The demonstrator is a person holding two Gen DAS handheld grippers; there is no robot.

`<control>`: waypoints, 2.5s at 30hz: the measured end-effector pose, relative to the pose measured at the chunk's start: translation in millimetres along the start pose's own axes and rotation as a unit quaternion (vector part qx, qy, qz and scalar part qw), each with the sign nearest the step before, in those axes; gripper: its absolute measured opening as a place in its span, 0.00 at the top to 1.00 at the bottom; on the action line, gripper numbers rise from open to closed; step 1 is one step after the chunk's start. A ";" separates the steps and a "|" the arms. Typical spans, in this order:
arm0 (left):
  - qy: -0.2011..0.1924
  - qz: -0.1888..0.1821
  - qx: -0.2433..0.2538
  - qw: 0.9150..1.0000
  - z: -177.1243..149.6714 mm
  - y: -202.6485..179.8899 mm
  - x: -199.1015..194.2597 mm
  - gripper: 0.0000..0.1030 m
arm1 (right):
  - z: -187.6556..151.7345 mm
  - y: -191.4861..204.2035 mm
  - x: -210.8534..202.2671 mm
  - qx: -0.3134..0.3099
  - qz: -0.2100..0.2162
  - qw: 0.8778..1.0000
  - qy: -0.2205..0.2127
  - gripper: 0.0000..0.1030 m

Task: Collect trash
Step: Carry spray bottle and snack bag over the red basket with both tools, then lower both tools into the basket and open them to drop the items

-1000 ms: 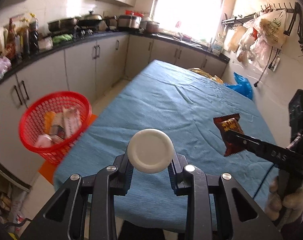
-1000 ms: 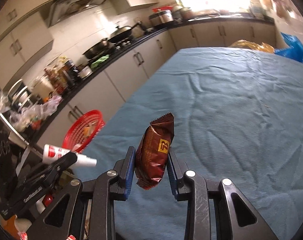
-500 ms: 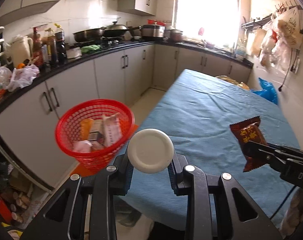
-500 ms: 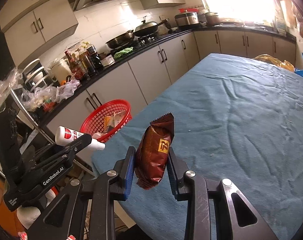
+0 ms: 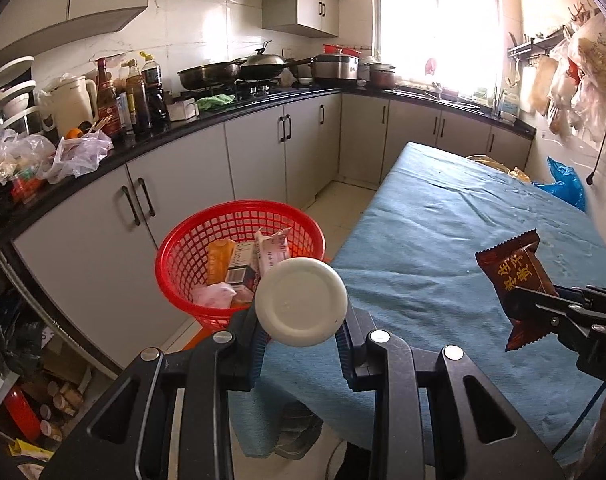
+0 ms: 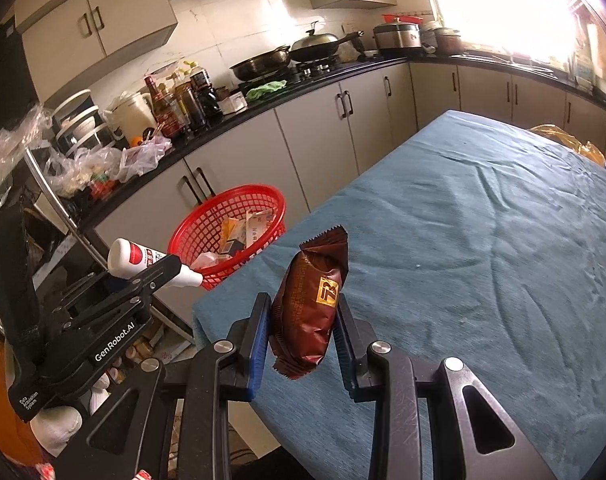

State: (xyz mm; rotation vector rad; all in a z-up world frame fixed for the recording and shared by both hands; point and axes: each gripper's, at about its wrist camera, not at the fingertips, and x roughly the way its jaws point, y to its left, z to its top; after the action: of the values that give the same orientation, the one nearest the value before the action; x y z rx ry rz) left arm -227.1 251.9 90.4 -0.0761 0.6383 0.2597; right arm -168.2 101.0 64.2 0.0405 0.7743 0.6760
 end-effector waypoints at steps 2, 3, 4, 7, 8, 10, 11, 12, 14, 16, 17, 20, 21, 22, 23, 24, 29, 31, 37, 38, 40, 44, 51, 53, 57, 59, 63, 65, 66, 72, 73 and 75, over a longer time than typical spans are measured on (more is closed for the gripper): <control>0.001 0.002 -0.001 1.000 0.2 2.1 1.6 0.72 | 2.0 1.7 3.4 -0.002 0.001 1.000 0.002 0.68; 0.002 0.003 -0.002 1.000 -0.2 3.8 2.0 0.72 | 3.0 2.9 5.3 -0.003 0.002 1.000 0.003 0.68; 0.002 0.003 -0.003 1.000 -0.5 4.5 2.6 0.72 | 4.0 4.3 7.4 -0.004 0.003 1.000 0.005 0.68; 0.004 0.004 -0.005 1.000 -0.3 7.9 5.1 0.72 | 6.0 8.4 12.7 -0.009 0.003 1.000 0.008 0.68; 0.005 0.004 -0.006 1.000 -0.3 9.2 6.2 0.72 | 6.5 9.3 14.5 -0.011 0.003 1.000 0.010 0.68; 0.006 0.005 -0.006 1.000 -0.1 9.8 8.0 0.72 | 6.6 9.9 16.8 -0.012 0.004 1.000 0.011 0.68; 0.007 0.005 -0.006 1.000 0.2 10.2 9.0 0.72 | 7.2 10.7 18.0 -0.012 0.004 1.000 0.012 0.68; 0.008 0.005 -0.006 1.000 0.4 9.4 9.1 0.72 | 7.6 11.4 19.6 -0.013 0.004 1.000 0.013 0.68; 0.010 0.003 -0.008 1.000 0.4 9.7 10.3 0.72 | 8.2 13.4 22.1 -0.013 0.005 1.000 0.013 0.68; 0.011 0.002 -0.009 1.000 0.0 11.5 11.7 0.72 | 8.3 14.5 25.5 -0.013 0.006 1.000 0.015 0.68; 0.012 0.001 -0.010 1.000 0.2 13.0 12.6 0.72 | 8.2 15.2 27.3 -0.013 0.007 1.000 0.017 0.68; 0.014 0.001 -0.012 1.000 -0.4 16.2 15.0 0.72 | 8.1 17.2 31.9 -0.014 0.008 1.000 0.020 0.68; 0.015 0.000 -0.014 1.000 -0.7 17.7 15.6 0.72 | 7.9 16.8 33.5 -0.014 0.009 1.000 0.022 0.68; 0.016 -0.001 -0.016 1.000 -1.0 19.4 16.1 0.72 | 8.2 17.4 35.2 -0.013 0.010 1.000 0.023 0.68; 0.017 -0.003 -0.019 1.000 -0.8 21.4 16.7 0.72 | 7.8 17.3 36.2 -0.013 0.011 1.000 0.024 0.68; 0.018 -0.006 -0.022 1.000 -0.4 23.7 17.2 0.72 | 8.1 17.2 38.0 -0.013 0.012 1.000 0.026 0.68; 0.027 -0.025 -0.042 0.998 2.6 38.0 19.5 0.72 | 11.6 20.7 46.6 -0.017 0.015 0.999 0.032 0.68; 0.027 -0.024 -0.044 0.998 3.9 43.0 19.7 0.72 | 14.1 24.7 51.1 -0.021 0.017 0.999 0.034 0.68; 0.018 -0.018 -0.048 0.999 16.5 62.1 19.5 0.72 | 25.6 35.1 64.2 -0.036 0.023 0.998 0.041 0.68; 0.017 -0.019 -0.048 0.999 20.1 65.5 20.1 0.72 | 27.5 37.1 65.9 -0.038 0.023 0.998 0.042 0.68; 0.015 -0.024 -0.046 0.999 24.9 68.9 20.7 0.72 | 33.2 42.9 73.0 -0.047 0.018 0.998 0.046 0.68; 0.005 -0.021 -0.032 0.999 33.3 72.5 22.3 0.72 | 41.7 56.2 85.0 -0.067 -0.006 0.996 0.051 0.68; 0.006 -0.018 -0.021 1.000 39.1 79.1 31.0 0.72 | 46.2 75.8 101.2 -0.102 -0.038 0.992 0.056 0.68; 0.006 -0.016 -0.020 1.000 39.0 81.0 33.9 0.72 | 46.8 78.4 107.5 -0.105 -0.040 0.992 0.063 0.68; 0.009 -0.012 -0.020 1.000 39.2 85.2 38.4 0.72 | 50.3 81.8 113.8 -0.110 -0.046 0.991 0.067 0.68; 0.011 -0.010 -0.023 1.000 39.1 88.5 41.2 0.72 | 51.1 81.9 115.5 -0.114 -0.051 0.990 0.069 0.68; 0.013 -0.007 -0.025 1.000 40.6 91.5 47.7 0.72 | 55.0 81.2 120.7 -0.115 -0.060 0.989 0.073 0.68; 0.014 -0.005 -0.025 1.000 42.6 93.5 51.4 0.72 | 57.4 80.6 124.5 -0.114 -0.064 0.989 0.075 0.68; 0.014 -0.005 -0.026 1.000 43.3 94.0 53.0 0.72 | 58.4 80.2 126.4 -0.115 -0.067 0.988 0.075 0.68; 0.016 -0.010 -0.033 0.999 48.3 95.2 64.3 0.72 | 63.0 80.7 136.3 -0.115 -0.074 0.988 0.075 0.68; 0.016 -0.010 -0.033 0.999 49.7 95.6 67.0 0.72 | 64.3 80.7 137.4 -0.114 -0.073 0.988 0.073 0.68; 0.017 -0.010 -0.033 0.999 52.8 96.6 72.3 0.72 | 67.1 79.6 138.3 -0.108 -0.064 0.990 0.070 0.68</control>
State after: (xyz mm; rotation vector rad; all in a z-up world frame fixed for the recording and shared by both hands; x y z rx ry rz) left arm -166.1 368.7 90.5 -0.1515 0.6619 0.2603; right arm -96.3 257.5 47.2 -0.2554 0.8267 0.6414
